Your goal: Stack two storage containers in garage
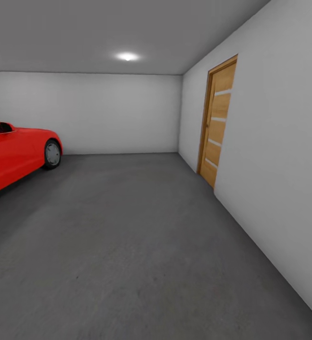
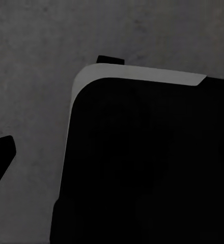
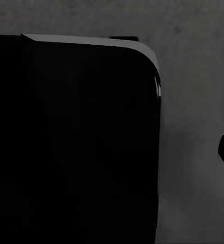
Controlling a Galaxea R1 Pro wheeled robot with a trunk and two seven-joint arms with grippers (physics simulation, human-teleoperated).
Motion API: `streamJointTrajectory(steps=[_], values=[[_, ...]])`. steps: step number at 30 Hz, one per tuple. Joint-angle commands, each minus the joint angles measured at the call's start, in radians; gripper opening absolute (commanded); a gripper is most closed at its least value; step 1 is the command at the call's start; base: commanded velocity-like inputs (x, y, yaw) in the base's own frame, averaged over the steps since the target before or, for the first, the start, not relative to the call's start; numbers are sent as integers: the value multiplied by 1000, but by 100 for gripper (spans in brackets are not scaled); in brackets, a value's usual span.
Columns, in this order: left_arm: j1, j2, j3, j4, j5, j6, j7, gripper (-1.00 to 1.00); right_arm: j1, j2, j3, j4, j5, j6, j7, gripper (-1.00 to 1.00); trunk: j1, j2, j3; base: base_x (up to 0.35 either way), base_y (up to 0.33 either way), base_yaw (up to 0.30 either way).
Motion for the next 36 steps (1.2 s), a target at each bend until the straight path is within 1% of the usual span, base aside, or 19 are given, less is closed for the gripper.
streamJointTrajectory(steps=[1, 8, 10, 11, 12, 36], values=[[0, 2, 5, 0, 5, -1, -1, 100, 0, -5, -1, 1, -2, -5, 0, 100, 1, 0, -1, 324, 0, 0], [0, 7, 5, 0, 6, 1, -1, 100, 0, -6, 7, 1, 6, -4, 0, 100, 1, 0, -1, 324, 0, 0], [0, 8, 6, 0, 6, 13, -1, 100, 0, -7, 8, 1, 7, -4, 0, 100, 1, 0, -1, 324, 0, 0], [0, 8, 6, 1, 7, 37, -2, 100, 0, -7, 9, 1, 8, -1, 0, 100, 1, 0, -1, 324, 0, 0], [0, 8, 6, 1, 9, 40, -2, 100, 0, -7, 10, 1, 8, -1, 0, 100, 1, 0, -1, 324, 0, 0], [0, 8, 5, 1, 12, 42, -2, 100, 0, -11, 10, 1, 9, -2, 0, 100, 1, 0, -1, 324, 0, 0]])
